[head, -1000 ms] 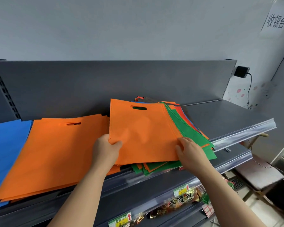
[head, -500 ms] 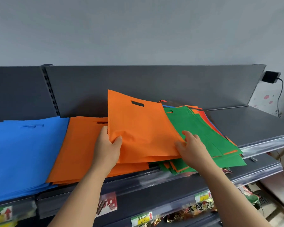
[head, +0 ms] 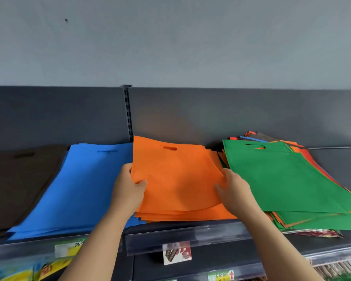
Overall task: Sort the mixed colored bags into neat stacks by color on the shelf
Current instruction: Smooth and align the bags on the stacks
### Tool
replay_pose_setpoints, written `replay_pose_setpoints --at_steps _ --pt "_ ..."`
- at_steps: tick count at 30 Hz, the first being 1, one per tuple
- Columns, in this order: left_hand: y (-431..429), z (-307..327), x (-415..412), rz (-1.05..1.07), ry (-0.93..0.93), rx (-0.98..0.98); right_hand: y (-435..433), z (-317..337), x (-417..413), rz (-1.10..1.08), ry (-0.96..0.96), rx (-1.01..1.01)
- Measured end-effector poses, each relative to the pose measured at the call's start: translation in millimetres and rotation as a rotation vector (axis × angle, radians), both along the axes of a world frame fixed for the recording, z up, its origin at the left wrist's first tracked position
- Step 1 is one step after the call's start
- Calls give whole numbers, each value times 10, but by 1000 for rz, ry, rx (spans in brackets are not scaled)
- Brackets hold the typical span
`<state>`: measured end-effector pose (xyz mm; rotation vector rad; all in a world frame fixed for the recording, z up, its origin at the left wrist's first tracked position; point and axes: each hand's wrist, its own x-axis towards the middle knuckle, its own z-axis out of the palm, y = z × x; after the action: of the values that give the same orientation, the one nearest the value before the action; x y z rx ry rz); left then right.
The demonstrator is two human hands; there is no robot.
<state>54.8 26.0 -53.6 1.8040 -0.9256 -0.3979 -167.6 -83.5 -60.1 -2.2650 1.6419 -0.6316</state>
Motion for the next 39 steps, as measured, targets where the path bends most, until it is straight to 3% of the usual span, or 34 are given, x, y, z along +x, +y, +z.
replay_pose_setpoints --at_steps 8,14,18,24,30,33,39 --pt "-73 -188 45 -90 -157 270 80 -194 -11 -40 334 -81" --pt "-165 -218 -82 -89 -408 410 61 -236 -222 -14 316 -132" --pt "-234 -144 -277 -103 -558 356 -53 -207 -536 -89 270 -177" --pt "-515 -99 -943 -298 -425 142 -314 -163 -1164 -202 354 -157" --pt "-872 -149 -1667 -464 -143 208 -485 -150 -1806 -289 402 -27" --pt "-1016 -159 -1924 -469 -55 248 -518 -189 -2028 -264 369 43" --pt "-1168 -184 -2109 -338 214 119 -521 -268 -2156 -71 221 -18"
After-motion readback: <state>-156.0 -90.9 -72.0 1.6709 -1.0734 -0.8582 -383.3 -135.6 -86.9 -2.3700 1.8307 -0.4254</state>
